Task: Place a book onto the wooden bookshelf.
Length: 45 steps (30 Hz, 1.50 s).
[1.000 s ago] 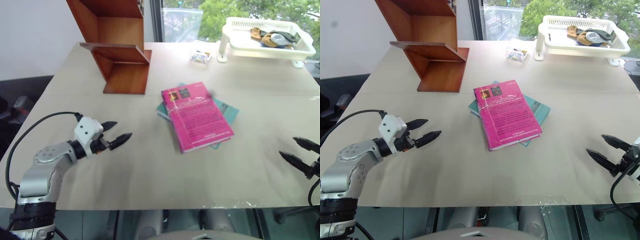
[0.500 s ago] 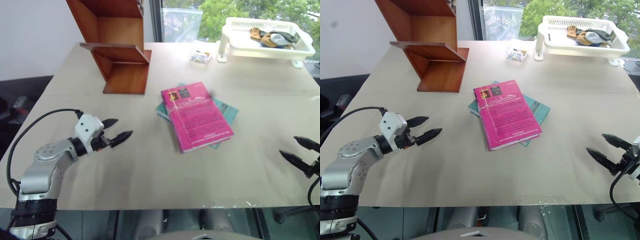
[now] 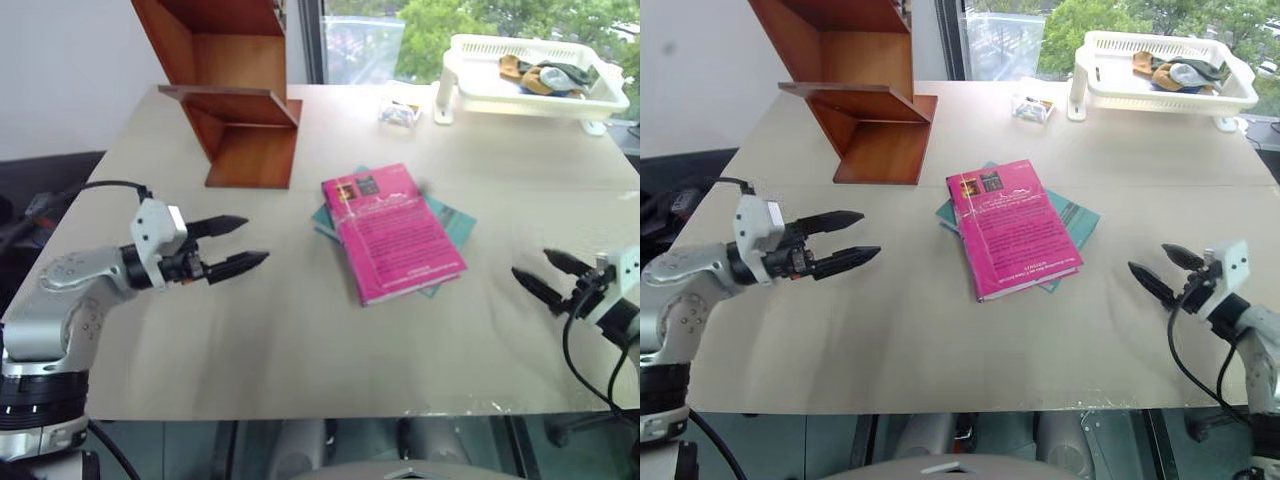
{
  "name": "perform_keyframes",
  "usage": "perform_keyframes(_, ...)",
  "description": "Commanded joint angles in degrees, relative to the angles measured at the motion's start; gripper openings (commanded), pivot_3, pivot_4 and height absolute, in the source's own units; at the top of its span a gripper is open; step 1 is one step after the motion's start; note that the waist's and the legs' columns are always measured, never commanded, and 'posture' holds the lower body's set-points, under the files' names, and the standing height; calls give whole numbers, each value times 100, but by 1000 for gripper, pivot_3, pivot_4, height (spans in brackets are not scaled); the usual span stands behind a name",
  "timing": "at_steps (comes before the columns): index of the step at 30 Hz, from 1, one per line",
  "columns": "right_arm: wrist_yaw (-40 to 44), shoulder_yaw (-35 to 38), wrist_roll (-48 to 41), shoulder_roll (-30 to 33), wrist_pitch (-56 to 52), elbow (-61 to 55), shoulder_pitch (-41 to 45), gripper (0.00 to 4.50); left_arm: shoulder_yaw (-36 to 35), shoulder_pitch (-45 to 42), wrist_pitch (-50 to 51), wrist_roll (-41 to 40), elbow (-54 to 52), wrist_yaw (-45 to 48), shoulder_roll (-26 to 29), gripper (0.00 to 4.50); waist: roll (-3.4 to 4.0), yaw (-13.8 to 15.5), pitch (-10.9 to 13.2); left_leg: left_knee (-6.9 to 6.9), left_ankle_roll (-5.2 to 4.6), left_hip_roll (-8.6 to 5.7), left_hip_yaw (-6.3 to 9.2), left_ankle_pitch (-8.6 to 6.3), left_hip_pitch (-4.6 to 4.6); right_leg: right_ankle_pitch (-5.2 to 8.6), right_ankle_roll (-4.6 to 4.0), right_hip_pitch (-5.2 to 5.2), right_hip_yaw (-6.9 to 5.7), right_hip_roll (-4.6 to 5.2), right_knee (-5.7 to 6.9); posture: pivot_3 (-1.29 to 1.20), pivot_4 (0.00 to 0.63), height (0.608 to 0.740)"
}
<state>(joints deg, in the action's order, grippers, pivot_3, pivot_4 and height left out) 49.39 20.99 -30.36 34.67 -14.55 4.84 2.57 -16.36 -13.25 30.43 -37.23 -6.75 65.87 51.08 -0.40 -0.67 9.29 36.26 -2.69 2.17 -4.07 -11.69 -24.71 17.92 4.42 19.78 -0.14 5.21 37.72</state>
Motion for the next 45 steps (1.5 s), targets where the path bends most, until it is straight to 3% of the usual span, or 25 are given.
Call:
perform_keyframes(1, -247, 24, -195, -117, -230, -192, 309, 4500, -218, -140, -93, -152, -12, 463, 325, 4424, 3, -4, 2, 0, 0, 1, 0, 0, -1, 0, 0, 0, 1, -3, -1, 0, 150, 740)
perform_keyframes(8, -458, -310, -34, -339, -355, 15, 1058, 4500, -231, -456, -92, -209, 172, 784, 547, 4424, 1, -14, 5, 3, -1, 5, -3, 0, 1, 0, 1, 3, 3, -16, 7, 0, 150, 740)
perform_keyframes(15, -1508, -537, 216, -1038, -625, 1009, 2457, 4500, -164, -327, -154, -105, 71, 787, 492, 4424, -6, -33, 12, 4, 12, 7, -14, 9, -5, 0, 2, 26, 18, -23, 23, 0, 150, 740)
perform_keyframes(21, -1455, -837, 531, -1295, -530, 2139, 3097, 4500, -311, -102, -107, -152, -121, 714, 509, 4424, -20, -27, 23, 4, 24, 7, -22, 16, -14, 0, 2, 35, 24, -24, 20, 0, 150, 740)
perform_keyframes(28, -154, -1483, 474, -1406, -696, 1982, 2969, 4500, -561, 224, -18, -247, -353, 593, 552, 4424, -23, -67, 25, 4, 23, 15, -23, 16, -12, 0, 2, 36, 27, -30, 25, 0, 150, 740)
perform_keyframes(39, -230, -2024, 595, -2053, -759, 1052, 2435, 4500, -977, 776, 940, -722, -479, 330, 667, 4424, -30, -181, 25, 2, 26, 17, -18, 16, -10, 0, 2, 36, 25, -29, 27, 0, 150, 740)
perform_keyframes(45, -398, -1987, 612, -2002, -789, 622, 2316, 4500, -966, 939, 1234, -747, -426, 292, 755, 4424, -32, -164, 26, 1, 30, 17, -14, 17, -7, -1, 2, 36, 19, -25, 28, 0, 150, 740)
